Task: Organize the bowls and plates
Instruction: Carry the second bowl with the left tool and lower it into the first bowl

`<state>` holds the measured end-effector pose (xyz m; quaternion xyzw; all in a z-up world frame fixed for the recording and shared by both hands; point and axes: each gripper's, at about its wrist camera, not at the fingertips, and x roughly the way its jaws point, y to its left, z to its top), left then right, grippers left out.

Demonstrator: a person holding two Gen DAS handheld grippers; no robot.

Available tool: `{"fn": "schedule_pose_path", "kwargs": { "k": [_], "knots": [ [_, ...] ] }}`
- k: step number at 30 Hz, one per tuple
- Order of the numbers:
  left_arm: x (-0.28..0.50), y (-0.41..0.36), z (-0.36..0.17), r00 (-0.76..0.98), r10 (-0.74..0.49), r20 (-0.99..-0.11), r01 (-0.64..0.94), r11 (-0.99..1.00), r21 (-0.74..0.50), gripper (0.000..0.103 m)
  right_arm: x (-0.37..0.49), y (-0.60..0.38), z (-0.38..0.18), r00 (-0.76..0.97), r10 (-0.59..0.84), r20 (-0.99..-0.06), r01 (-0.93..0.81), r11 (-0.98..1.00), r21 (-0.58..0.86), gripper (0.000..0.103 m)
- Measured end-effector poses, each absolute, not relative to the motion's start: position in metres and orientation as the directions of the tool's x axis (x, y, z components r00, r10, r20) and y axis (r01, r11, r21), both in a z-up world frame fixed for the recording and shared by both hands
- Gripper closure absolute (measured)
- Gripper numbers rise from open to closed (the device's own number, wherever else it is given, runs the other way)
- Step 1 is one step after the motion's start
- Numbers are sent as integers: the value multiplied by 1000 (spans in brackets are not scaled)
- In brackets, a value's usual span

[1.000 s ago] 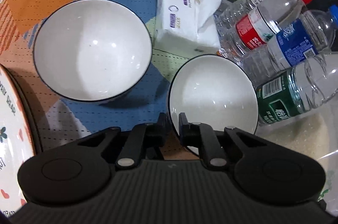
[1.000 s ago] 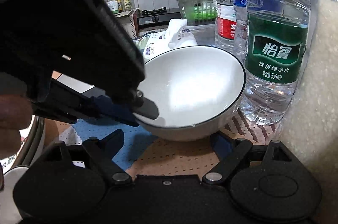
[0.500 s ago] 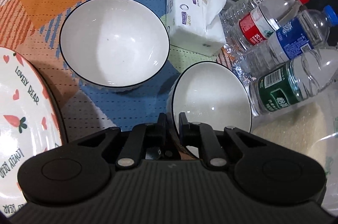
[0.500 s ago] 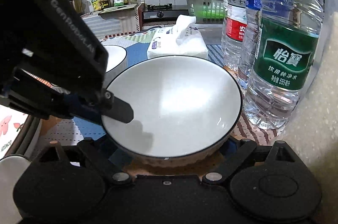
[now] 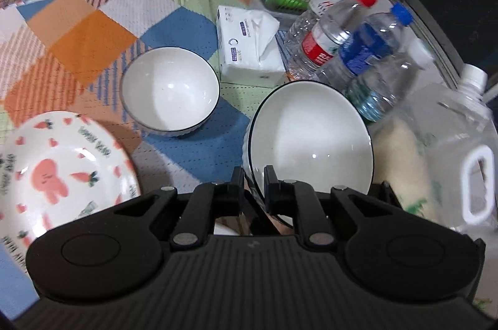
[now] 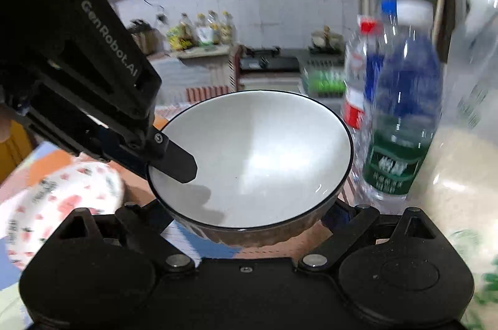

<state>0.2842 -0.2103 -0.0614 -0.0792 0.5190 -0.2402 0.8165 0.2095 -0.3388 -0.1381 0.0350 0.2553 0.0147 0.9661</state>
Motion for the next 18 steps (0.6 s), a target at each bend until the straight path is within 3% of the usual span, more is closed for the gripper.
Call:
{"fn": "schedule_pose_path", "kwargs": {
  "k": [5,18],
  "knots": [
    [258,-182,-42,329,-479,-814,300,870,-391,92,179,-327,-115,887,141,-439,-146,989,22,5],
    [204,-121,-49,309,-486,-818,259,870,-419,92,120,-292,-104,853,295,-431,-332,943,-11,4]
  ]
}}
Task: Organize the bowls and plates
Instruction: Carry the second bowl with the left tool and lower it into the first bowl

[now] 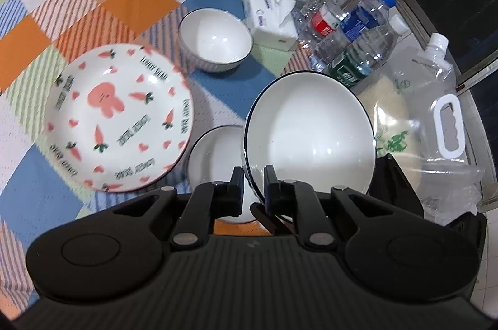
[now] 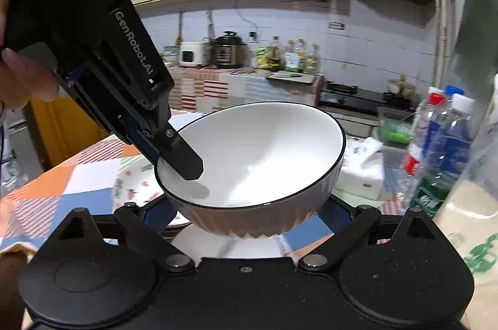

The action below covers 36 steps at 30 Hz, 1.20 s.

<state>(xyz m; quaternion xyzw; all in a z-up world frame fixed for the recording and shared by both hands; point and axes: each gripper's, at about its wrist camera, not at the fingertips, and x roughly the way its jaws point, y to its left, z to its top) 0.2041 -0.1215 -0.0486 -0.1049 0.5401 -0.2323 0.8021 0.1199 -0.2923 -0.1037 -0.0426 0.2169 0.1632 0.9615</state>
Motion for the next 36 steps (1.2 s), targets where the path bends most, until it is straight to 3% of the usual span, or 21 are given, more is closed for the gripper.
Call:
{"fn": "schedule_pose_path", "kwargs": {
  "k": [11,23,36],
  "knots": [
    [211,-110,-89,202,-472,-858,183,879,-440,91,123,-281,-124,773,320,-549,-358,933,39,4],
    [225,-123,-112,233,-359,-904,165,931,-327,91,137,-272,-139,707,279,-649,-370,929,-4,5],
    [224,-133,-127,249,-316,-916,213,940,-267,90,136,-268,-144,702,253,-666,-381,923,-50,4]
  ]
}}
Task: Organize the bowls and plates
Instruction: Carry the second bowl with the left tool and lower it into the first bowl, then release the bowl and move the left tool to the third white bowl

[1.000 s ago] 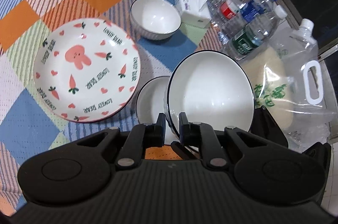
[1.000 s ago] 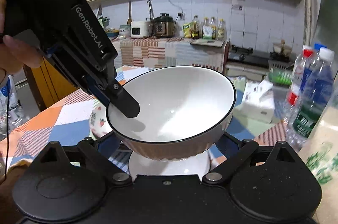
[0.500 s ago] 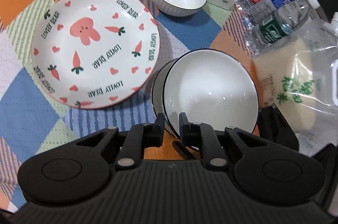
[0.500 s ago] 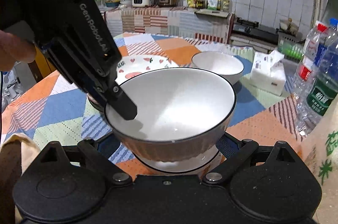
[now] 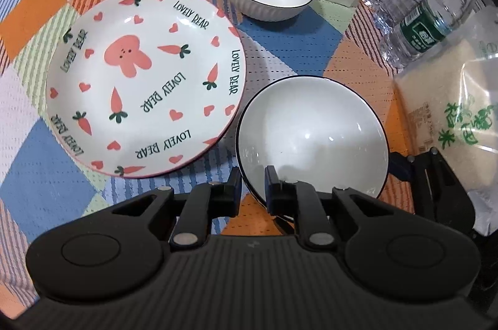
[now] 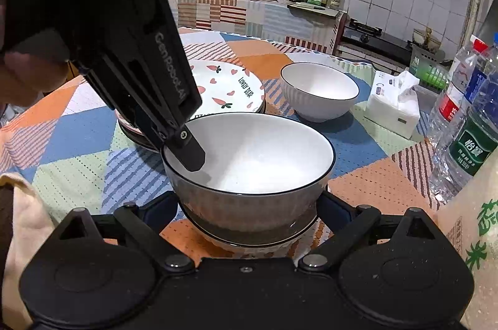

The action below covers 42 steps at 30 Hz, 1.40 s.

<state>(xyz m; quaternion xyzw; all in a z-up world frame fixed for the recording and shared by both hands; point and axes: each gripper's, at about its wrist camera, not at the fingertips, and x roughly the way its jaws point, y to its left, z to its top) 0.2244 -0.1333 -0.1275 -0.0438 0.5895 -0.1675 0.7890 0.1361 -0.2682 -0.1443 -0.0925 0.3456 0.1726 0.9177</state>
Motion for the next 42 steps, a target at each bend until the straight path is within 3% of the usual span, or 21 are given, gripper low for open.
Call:
{"fn": "schedule_pose_path", "kwargs": {
  "k": [9,18,25,31,36,38,42],
  "knots": [
    [219,-134,-128,265,-317,-911,228,938,-260,90,134,-269,-145,698,223,-681,-353,934,-56,3],
    [224,-117,-86,359,-366,-859,231,926,-298,90,116,-274,-111,719,230,-656,-405,906,-126,3],
    [254,-95,-63,388,-423,-819,251,904,-347,90,146,-296,-61,705,322,-631,-419,908,-4,4],
    [291,-92,-57,423,-390,-818,269,916,-298,81,201,-306,-31,656,357,-665,-370,920,128,11],
    [322,-92,-46,439,-398,-806,325,906,-271,81,263,-318,-38,533,301,-791,-219,952,214,16],
    [336,-89,-46,448,-419,-790,316,901,-298,71,284,-326,-47,519,263,-813,-151,965,216,20],
    [361,-87,-57,470,-451,-759,276,892,-359,69,322,-341,-75,469,301,-831,-44,947,318,26]
  ]
}}
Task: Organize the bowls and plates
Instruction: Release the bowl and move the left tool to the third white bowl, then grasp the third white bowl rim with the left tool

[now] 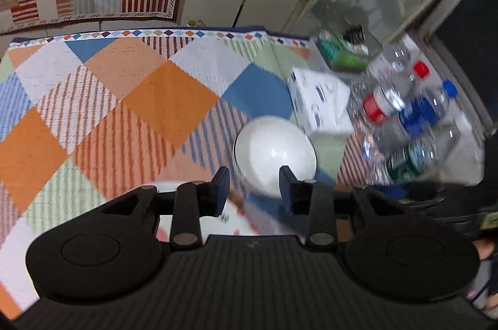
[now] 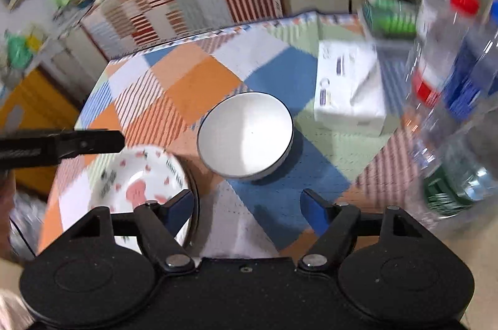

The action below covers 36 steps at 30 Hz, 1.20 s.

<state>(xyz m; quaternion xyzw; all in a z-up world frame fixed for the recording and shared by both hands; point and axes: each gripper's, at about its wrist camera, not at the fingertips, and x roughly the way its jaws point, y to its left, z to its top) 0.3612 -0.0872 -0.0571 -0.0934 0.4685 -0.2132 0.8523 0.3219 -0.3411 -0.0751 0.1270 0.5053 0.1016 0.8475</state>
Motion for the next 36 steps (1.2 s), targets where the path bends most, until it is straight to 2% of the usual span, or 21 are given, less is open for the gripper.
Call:
{"fn": "schedule_pose_path", "kwargs": {
  "k": [1,4,7,11,13,15,16,17,19,21,27,33,36],
  "knots": [
    [367,-89,-62,479,-450,-753,272,892,-360,69,330,-343,-83,468,315,-826,-22,938,346,31],
    [386,-96,-83,507,-431,-746,246,902,-355,69,345,-351,-111,507,320,-800,92,903,420,39],
    [408,-103,-107,504,-402,-765,197,915,-351,69,354,-357,-132,547,312,-777,212,846,489,39],
    [420,-108,-130,484,-413,-771,157,908,-388,69,365,-352,-151,523,240,-817,260,869,422,39],
    [422,-113,-140,469,-412,-781,152,909,-388,69,368,-354,-158,517,235,-823,280,862,422,42],
    [420,-117,-145,477,-387,-789,146,920,-363,69,372,-357,-163,515,242,-823,278,860,427,51],
    [418,-119,-147,484,-379,-788,146,924,-354,70,374,-357,-166,513,239,-824,273,865,421,63],
    [418,-120,-149,483,-381,-788,150,923,-354,70,375,-356,-168,514,226,-828,273,872,407,70],
    [416,-121,-152,478,-389,-788,149,920,-363,71,378,-356,-169,521,226,-823,271,871,410,79],
    [416,-124,-156,467,-391,-793,155,919,-362,72,379,-355,-166,531,229,-816,256,874,413,84],
    [408,-132,-162,427,-415,-803,178,910,-376,92,381,-354,-173,514,203,-834,255,892,374,89],
    [391,-148,-150,441,-350,-827,256,932,-258,92,378,-359,-178,488,243,-838,273,870,411,90],
    [382,-141,-134,433,-386,-815,283,916,-284,91,370,-354,-165,488,251,-836,225,889,399,90]
  ]
}}
